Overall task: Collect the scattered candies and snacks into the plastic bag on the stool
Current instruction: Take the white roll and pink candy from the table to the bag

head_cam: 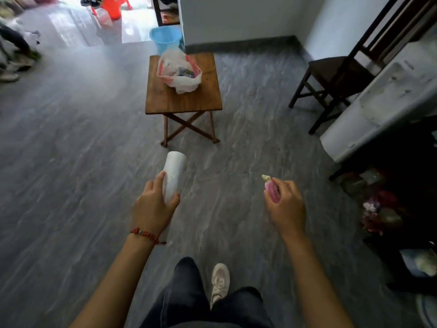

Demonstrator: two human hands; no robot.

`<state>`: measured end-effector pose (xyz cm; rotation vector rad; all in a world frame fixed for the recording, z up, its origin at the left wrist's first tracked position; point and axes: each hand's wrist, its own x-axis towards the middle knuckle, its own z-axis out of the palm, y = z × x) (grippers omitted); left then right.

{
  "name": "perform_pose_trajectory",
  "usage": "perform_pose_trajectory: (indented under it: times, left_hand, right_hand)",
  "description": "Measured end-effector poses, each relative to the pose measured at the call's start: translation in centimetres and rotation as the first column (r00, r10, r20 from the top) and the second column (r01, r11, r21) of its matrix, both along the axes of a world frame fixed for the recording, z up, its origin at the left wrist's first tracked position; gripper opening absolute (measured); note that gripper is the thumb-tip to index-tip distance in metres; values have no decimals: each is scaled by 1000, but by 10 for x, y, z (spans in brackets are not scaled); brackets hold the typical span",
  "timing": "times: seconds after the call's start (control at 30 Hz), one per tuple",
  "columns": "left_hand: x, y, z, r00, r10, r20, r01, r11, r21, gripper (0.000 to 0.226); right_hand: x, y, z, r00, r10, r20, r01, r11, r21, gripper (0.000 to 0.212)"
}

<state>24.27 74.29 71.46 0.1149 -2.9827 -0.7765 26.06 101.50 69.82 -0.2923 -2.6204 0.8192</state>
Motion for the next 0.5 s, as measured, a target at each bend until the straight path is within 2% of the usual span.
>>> perform_pose_trajectory:
  times: [0.23,0.5]
  left_hand:
    - [-113,5,-4,998,60,-28,-60,998,0,60]
    - [-277,-24,-22,998,66,-6,-66,998,10,62]
  right_hand:
    - [-129,-2,-4,998,70,8,-70,998,-6,19]
    - [-297,-31,-18,995,93,23,-93,996,9,23]
